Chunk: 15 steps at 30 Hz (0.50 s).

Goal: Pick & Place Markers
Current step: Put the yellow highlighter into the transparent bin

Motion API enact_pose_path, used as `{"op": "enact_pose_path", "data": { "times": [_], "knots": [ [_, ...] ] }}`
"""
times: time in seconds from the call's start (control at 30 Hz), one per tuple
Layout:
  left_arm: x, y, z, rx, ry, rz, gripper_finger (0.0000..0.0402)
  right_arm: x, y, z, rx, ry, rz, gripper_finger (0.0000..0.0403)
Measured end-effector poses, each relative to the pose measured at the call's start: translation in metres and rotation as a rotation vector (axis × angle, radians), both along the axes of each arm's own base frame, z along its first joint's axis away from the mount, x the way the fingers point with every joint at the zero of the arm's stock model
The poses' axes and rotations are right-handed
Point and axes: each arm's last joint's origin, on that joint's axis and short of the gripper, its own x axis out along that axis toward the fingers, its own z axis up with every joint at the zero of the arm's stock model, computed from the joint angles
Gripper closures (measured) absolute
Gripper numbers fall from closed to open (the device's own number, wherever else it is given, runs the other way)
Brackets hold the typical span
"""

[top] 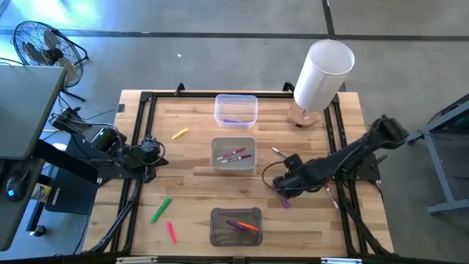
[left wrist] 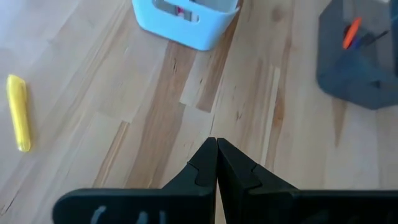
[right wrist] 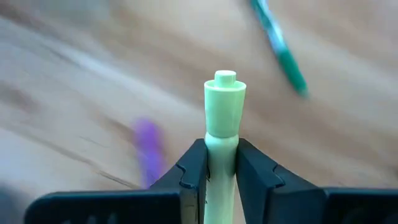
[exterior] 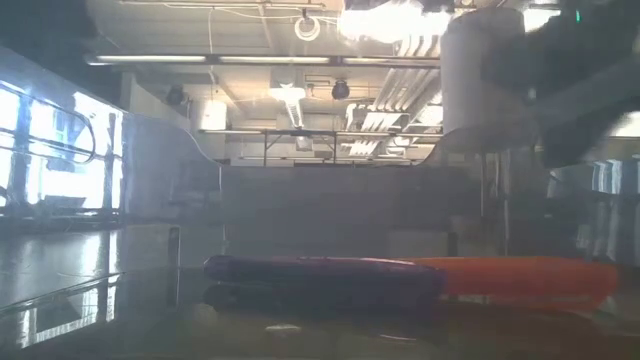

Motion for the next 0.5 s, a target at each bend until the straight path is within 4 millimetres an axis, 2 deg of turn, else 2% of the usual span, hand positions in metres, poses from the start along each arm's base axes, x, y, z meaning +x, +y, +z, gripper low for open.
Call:
{"op": "enact_pose_path", "data": {
  "times": [0.1, 0.27, 0.5],
  "knots": [
    [0.001, -0.001, 0.001, -0.007, -0.015, 0.000, 0.0401, -0.003, -0.013, 0.033, -0.118, -0.243, 0.002, 0.0351],
    [0.001, -0.001, 0.001, -0.006, -0.019, 0.003, 0.0401, 0.003, -0.048, 0.071, -0.335, -0.466, 0.065, 0.0351],
    [0.002, -0.001, 0.002, -0.009, -0.026, 0.008, 0.0402, 0.048, -0.121, 0.112, -0.609, -0.735, 0.222, 0.0351]
  ]
}}
